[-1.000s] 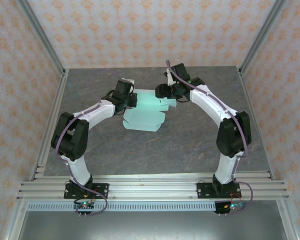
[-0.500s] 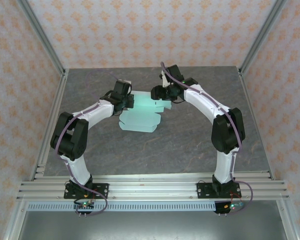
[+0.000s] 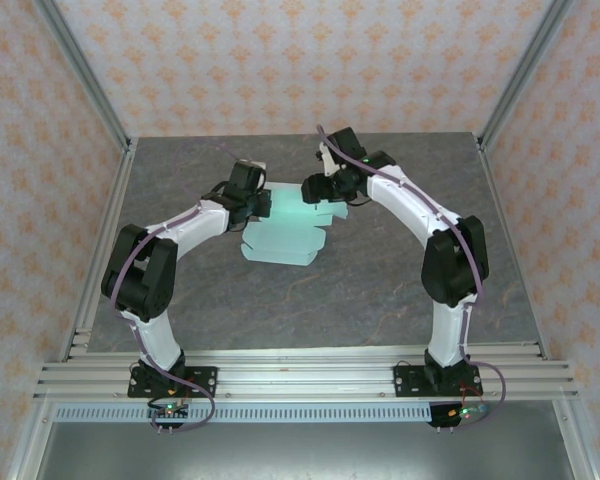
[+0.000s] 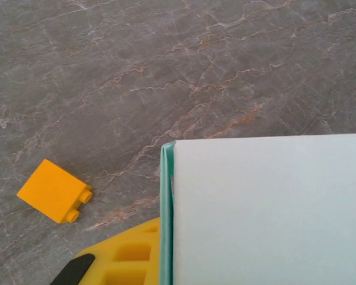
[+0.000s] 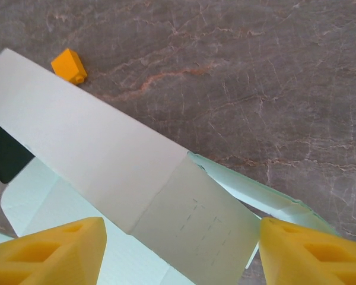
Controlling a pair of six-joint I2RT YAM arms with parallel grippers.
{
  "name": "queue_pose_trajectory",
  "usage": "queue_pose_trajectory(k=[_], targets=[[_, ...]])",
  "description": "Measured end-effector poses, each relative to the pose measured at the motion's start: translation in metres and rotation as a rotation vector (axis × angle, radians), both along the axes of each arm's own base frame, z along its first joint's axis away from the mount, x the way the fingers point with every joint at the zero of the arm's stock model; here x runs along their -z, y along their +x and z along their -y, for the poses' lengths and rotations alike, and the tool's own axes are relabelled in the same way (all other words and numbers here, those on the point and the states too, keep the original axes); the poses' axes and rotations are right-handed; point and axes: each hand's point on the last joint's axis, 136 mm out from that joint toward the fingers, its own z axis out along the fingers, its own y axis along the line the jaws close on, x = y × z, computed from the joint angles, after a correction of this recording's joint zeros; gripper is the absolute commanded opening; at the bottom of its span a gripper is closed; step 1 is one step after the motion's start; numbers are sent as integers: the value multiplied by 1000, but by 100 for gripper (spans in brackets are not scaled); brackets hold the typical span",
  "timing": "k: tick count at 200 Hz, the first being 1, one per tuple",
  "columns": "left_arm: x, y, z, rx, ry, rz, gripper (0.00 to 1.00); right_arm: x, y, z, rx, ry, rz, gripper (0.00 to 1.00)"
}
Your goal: Fold the paper box
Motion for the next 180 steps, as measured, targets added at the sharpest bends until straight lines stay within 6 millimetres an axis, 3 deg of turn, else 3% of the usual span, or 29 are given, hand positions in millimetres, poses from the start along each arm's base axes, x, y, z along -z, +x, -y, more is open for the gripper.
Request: queue_pose_trajectory(k=[29, 80, 129, 180], targets=[[0, -2, 7, 16, -3, 1, 0, 0, -1, 6, -16, -61, 19, 71], [0, -2, 7, 17, -4, 2, 0, -20, 8, 12, -22, -106, 84, 72], [0, -3, 11, 33, -14, -2, 0, -36, 10, 3, -47, -94, 123, 70], [0, -3, 11, 35, -16, -3, 0, -34, 4, -5, -58, -79, 107, 64]])
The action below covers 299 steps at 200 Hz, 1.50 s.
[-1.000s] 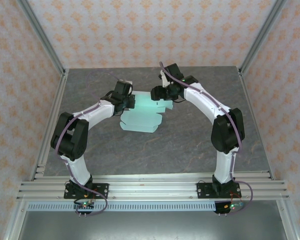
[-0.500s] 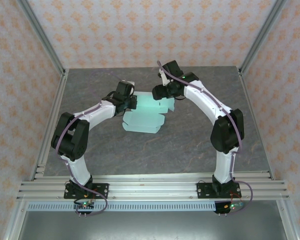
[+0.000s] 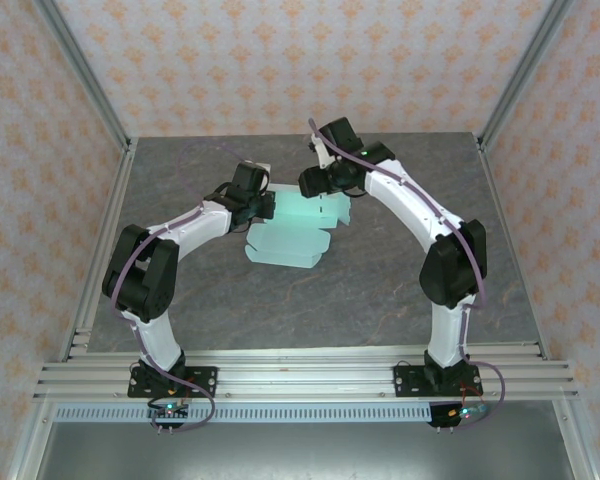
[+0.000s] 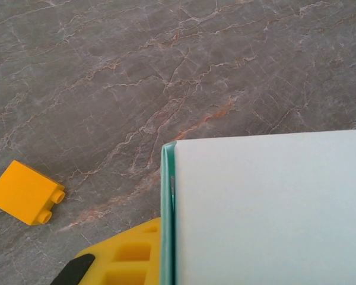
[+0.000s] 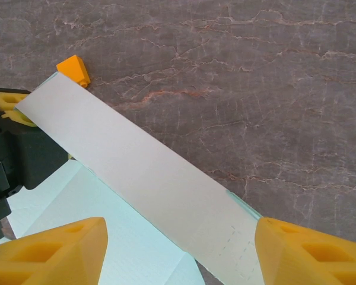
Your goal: Fold the paper box
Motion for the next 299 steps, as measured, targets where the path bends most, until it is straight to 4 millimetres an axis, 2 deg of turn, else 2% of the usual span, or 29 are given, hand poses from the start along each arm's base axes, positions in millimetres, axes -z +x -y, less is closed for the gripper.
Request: queue_pose_trajectory(k=[56, 95, 145, 177, 222, 262, 282, 299], targets=[[0, 0, 0, 0, 0, 0, 0, 39, -15, 4, 54, -4, -107, 61], [0, 0, 0, 0, 0, 0, 0, 51, -14, -12, 97, 123, -147, 61], [0, 0, 0, -3, -2, 0, 0, 46, 0, -30, 160, 275, -133, 59], [0, 0, -1, -7, 1, 1, 0, 50, 0, -34, 177, 336, -137, 58], [0, 0, 0, -3, -3, 1, 0, 40, -7, -13, 215, 292, -94, 65], [-3, 2, 0, -8, -8, 4, 0, 30, -29, 15, 248, 226, -48, 68], [-3, 2, 0, -9, -9, 4, 0, 38, -41, 25, 268, 198, -51, 68], [-3, 2, 0, -9, -10, 4, 0, 56, -51, 31, 290, 175, -76, 68]])
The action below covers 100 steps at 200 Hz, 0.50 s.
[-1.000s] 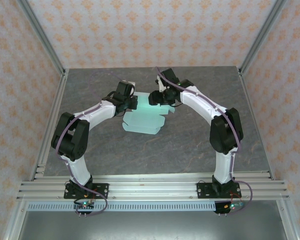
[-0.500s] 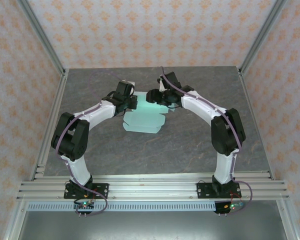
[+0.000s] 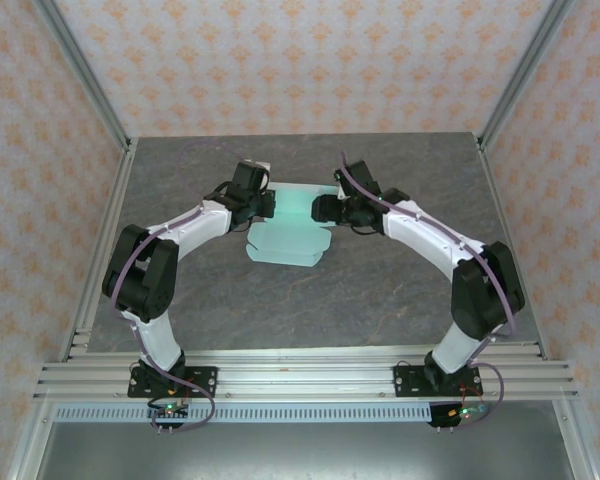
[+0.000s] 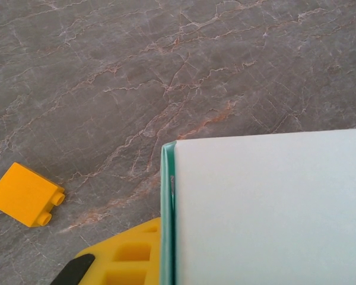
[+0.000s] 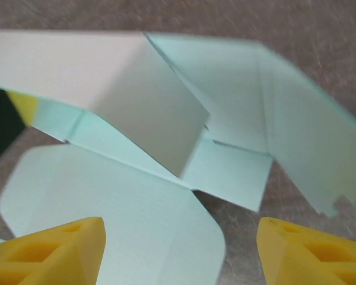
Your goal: Fold the paper box
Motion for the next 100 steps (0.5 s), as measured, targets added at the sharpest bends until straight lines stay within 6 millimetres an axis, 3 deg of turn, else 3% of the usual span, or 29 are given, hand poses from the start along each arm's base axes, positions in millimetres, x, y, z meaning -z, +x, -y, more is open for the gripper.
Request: queue_pose_trajectory(k=[29, 100], targets=[[0, 0, 0, 0, -1, 0, 0, 29, -9, 6, 45, -20, -47, 69], [0, 0, -1, -8, -2, -1, 0, 41, 16, -7, 119, 61, -4, 70]])
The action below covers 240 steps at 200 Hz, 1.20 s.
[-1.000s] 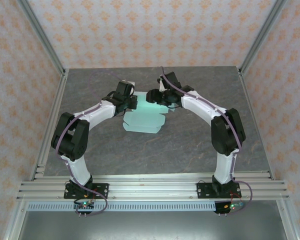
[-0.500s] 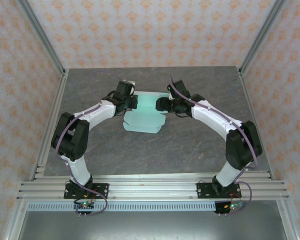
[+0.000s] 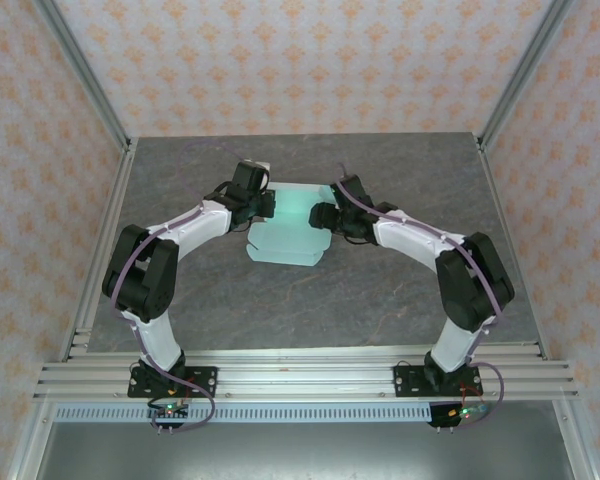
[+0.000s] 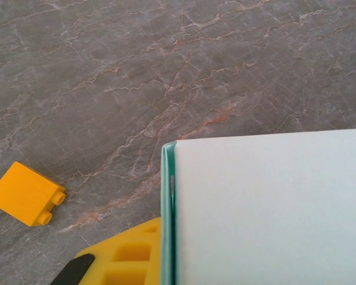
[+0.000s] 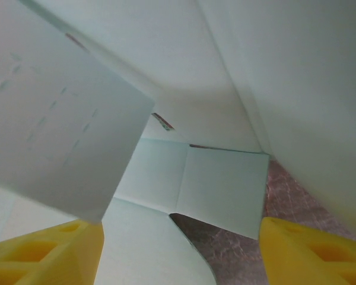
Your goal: Fold the paper box
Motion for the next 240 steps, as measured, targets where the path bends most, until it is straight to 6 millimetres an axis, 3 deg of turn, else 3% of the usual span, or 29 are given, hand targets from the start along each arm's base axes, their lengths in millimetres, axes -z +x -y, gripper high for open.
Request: queue_pose_trajectory(k=[100, 183, 240], targets=[[0, 0, -2, -9, 11, 0, 0, 12, 7, 12, 68, -41, 18, 70], [0, 1, -5, -19, 19, 2, 0, 1, 14, -8, 47, 78, 49, 69], [3, -2, -8, -26, 34, -13, 0, 0, 15, -15, 33, 132, 73, 62]])
